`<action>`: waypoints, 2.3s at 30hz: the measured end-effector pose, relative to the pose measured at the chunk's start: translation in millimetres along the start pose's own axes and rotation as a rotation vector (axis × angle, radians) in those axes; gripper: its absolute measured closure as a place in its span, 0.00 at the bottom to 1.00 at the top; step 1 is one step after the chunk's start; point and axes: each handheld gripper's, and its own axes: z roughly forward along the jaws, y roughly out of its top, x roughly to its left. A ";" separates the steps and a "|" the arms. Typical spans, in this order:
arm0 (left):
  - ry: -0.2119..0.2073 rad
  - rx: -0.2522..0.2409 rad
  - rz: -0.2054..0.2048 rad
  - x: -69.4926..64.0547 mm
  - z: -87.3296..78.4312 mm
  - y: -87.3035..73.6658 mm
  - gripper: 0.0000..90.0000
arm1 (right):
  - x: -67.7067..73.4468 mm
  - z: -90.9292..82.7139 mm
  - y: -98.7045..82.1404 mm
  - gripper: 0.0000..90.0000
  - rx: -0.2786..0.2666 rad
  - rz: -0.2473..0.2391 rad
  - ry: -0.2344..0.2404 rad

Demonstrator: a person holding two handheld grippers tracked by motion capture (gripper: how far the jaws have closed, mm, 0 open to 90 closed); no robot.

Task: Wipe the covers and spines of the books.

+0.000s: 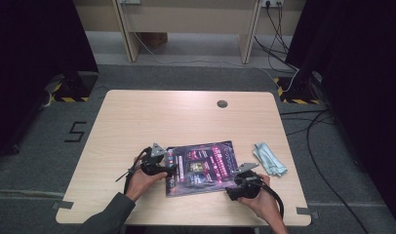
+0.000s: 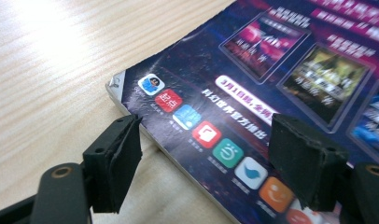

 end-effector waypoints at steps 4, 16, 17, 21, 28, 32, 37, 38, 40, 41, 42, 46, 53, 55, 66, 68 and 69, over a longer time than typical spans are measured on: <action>0.011 0.000 0.021 -2.7 -1.2 -0.6 0.29 | -1.6 1.7 -0.7 0.31 0.004 -0.006 -0.038; 0.043 0.008 0.066 -21.0 -21.7 -17.7 0.34 | -19.7 5.1 4.7 0.33 -0.016 0.043 -0.104; 0.052 0.007 0.064 -23.2 -24.1 -20.1 0.34 | -22.3 6.7 7.0 0.32 -0.017 0.037 -0.110; 0.056 -0.013 0.079 -34.4 -32.0 -29.2 0.41 | -28.6 14.5 16.5 0.33 -0.028 0.059 -0.132; 0.037 0.015 0.030 -30.1 -36.3 -28.1 0.31 | -31.8 21.4 31.3 0.35 -0.035 0.061 -0.134; 0.023 -0.023 -0.051 -8.7 -34.4 -16.9 0.31 | -24.1 16.4 29.2 0.35 -0.038 0.057 -0.088; 0.000 0.017 -0.063 11.5 -18.4 -12.9 0.29 | -17.4 14.2 20.3 0.35 -0.033 0.086 0.000; -0.014 0.020 -0.081 15.0 -14.2 -12.7 0.29 | -16.8 14.0 19.4 0.35 -0.034 0.086 0.011; -0.047 0.018 -0.100 18.9 -11.2 -11.6 0.28 | -14.6 13.4 18.9 0.35 -0.036 0.097 0.035; -0.055 0.026 -0.098 20.0 -10.7 -11.1 0.28 | -13.8 13.7 19.3 0.35 -0.038 0.091 0.033; -0.062 0.028 -0.109 20.3 -10.6 -11.1 0.29 | -13.0 14.3 19.5 0.35 -0.035 0.087 0.034; -0.070 0.054 -0.099 15.8 -15.3 -12.8 0.31 | -11.3 18.2 22.1 0.35 -0.034 0.086 0.036; -0.104 0.086 -0.087 1.6 -29.6 -24.0 0.32 | -9.7 26.5 28.0 0.34 -0.047 0.099 0.075; -0.104 0.090 -0.078 -3.9 -34.2 -27.9 0.32 | -10.4 26.9 29.3 0.34 -0.048 0.111 0.089; -0.157 0.096 -0.056 -27.9 -56.1 -48.2 0.34 | -19.5 34.9 38.7 0.34 -0.082 0.152 0.128; -0.167 0.101 -0.050 -34.0 -58.6 -50.2 0.34 | -18.4 38.7 45.5 0.33 -0.077 0.146 0.123; -0.172 0.103 -0.045 -36.3 -59.7 -51.0 0.33 | -17.7 40.2 48.7 0.32 -0.071 0.140 0.110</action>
